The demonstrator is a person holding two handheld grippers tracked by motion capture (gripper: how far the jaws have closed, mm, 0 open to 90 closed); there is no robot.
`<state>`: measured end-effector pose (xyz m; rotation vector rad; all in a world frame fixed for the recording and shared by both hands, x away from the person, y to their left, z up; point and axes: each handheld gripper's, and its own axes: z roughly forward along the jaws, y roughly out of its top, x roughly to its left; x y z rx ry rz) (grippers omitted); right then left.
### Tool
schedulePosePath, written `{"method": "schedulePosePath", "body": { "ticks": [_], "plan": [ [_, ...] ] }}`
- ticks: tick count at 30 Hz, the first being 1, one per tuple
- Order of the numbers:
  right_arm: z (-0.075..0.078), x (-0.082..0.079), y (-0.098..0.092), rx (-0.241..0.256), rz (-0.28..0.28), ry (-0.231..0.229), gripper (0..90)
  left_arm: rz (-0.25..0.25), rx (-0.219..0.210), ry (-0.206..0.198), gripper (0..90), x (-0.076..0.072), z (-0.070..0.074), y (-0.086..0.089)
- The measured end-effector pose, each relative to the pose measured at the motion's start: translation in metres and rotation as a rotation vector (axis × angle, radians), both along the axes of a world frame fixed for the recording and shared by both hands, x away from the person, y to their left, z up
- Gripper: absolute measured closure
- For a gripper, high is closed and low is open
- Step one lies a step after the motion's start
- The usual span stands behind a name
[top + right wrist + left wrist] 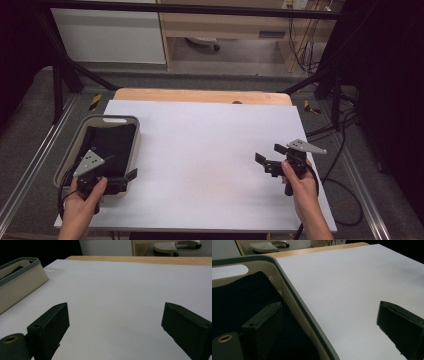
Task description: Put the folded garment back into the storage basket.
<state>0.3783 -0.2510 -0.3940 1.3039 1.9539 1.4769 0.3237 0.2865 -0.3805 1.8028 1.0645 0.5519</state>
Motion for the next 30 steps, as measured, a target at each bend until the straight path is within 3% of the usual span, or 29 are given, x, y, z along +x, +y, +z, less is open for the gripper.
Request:
{"method": "schedulePosePath", "body": {
  "ticks": [16,30],
  "plan": [
    [-0.035,-0.026,-0.023,-0.034,-0.068,0.008,8.2,0.0,0.01,0.02,6.9,0.002,-0.008,-0.004],
    [-0.052,-0.044,-0.014,-0.034,-0.027,-0.014,7.4,-0.002,0.02,0.026,6.8,0.002,-0.009,-0.004]
  ]
}}
